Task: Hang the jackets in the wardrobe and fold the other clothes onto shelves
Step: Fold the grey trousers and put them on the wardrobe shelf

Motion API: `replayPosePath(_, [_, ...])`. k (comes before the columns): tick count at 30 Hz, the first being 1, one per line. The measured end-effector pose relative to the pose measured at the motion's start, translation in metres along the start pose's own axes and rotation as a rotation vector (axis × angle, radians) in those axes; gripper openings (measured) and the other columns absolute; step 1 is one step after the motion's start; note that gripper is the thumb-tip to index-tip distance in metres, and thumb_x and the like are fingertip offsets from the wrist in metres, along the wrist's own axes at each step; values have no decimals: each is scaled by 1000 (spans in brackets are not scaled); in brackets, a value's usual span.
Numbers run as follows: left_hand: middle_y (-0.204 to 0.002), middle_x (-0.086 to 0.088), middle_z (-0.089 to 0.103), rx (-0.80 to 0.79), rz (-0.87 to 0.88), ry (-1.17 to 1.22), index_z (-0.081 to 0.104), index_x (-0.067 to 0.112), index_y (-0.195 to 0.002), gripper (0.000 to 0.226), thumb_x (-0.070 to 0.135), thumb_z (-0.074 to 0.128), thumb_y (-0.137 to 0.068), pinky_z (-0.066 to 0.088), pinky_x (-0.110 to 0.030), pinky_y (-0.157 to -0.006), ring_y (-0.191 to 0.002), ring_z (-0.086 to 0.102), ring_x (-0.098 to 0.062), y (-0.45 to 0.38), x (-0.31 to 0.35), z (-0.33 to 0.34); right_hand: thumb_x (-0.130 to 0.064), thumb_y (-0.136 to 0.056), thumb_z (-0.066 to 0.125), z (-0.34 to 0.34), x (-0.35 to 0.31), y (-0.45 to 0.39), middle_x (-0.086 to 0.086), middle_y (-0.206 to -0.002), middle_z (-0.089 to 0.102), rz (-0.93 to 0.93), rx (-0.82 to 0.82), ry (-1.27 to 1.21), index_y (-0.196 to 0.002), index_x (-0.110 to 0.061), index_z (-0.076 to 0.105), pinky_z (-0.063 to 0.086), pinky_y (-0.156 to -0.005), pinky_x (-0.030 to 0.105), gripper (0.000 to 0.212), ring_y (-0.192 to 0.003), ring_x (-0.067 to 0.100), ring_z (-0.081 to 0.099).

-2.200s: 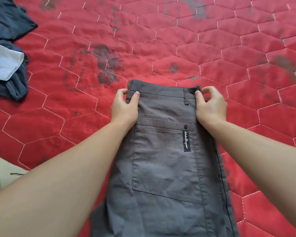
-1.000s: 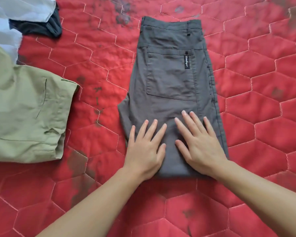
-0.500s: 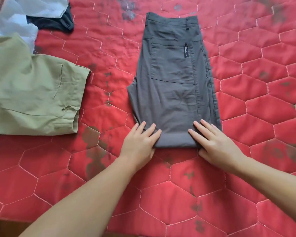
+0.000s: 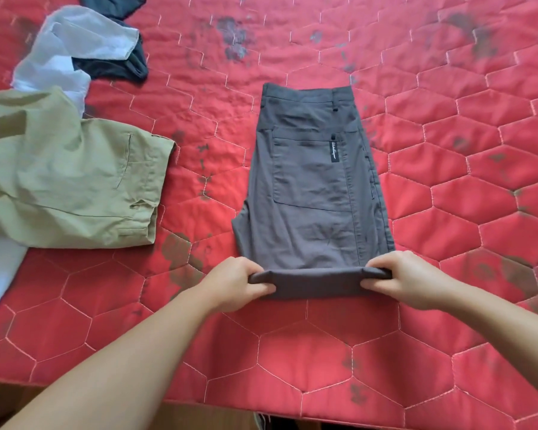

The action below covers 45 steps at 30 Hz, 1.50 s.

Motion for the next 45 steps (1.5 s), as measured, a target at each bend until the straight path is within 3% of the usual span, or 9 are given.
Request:
replayPosePath(6, [-81,1,65,-82,-23,400,65,3,-85,57,59,64,-77,47,-44,-70,-73,51,-10,-5,-4,-4,-25,-84,74,2,12,5,-3,-58,52,232,-334,-417,-69,-15,60,35,-47,20,23,-50,9,47])
replayPosePath(11, [-98,5,75,122,-29,692,71,16,-97,13,21,60,-96,52,-25,-83,-89,67,-6,-26,8,-40,-47,-44,92,-36,14,-20,12,-94,74,164,-136,-1039,-95,-3,73,56,-68,27,69,-79,19,70])
replayPosePath(13, [-99,7,75,213,-66,798,69,18,-103,13,19,57,-97,51,-21,-84,-98,68,-7,-32,2,-45,-37,-52,92,-34,18,-29,12,-103,73,134,-78,-1162,-102,-6,73,57,-74,26,63,-90,19,71])
replayPosePath(18, [-88,3,76,-50,-208,937,67,10,-109,19,7,65,-90,52,-15,-56,-75,71,-7,-34,-2,-11,-5,-88,66,-18,31,-37,3,-105,74,196,100,-1023,-108,-10,70,55,-79,18,21,-98,12,70])
replayPosePath(22, [-98,-3,74,219,-167,857,70,10,-99,13,4,68,-88,54,-27,-80,-91,68,-12,-58,-14,-34,-9,-93,62,-35,27,-52,-7,-95,75,165,256,-966,-100,-16,72,53,-73,14,14,-87,3,68])
replayPosePath(27, [-83,8,71,413,-99,776,69,18,-86,10,9,65,-91,50,-17,-71,-75,60,2,-89,-3,-67,-9,-94,60,-73,19,-81,-29,-76,69,88,424,-877,-99,-18,70,45,-65,4,15,-72,-16,61])
replayPosePath(35, [-81,7,68,597,-45,655,70,16,-89,4,15,67,-90,47,-16,-67,-66,55,7,-148,13,-145,-17,-94,63,-137,25,-150,-23,-85,72,66,540,-860,-93,-26,71,51,-78,17,13,-83,-6,63])
replayPosePath(39, [-87,6,70,676,-81,556,69,22,-91,9,14,67,-88,50,-31,-79,-83,61,-8,-180,15,-167,-35,-84,70,-164,34,-183,-3,-92,75,153,643,-624,-90,-19,74,54,-87,40,17,-89,9,66])
replayPosePath(45, [-78,11,65,782,-81,404,69,18,-91,6,17,69,-85,43,-19,-67,-76,58,-7,-205,19,-187,-33,-84,72,-184,38,-206,-1,-81,71,206,755,-478,-87,-16,74,43,-69,27,18,-77,6,57])
Point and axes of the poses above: each hand's wrist, its own y-axis away from the middle knuckle, its own z-axis out of the palm, x = y × z, the point moved 8 cm from there along -y, towards the middle knuckle
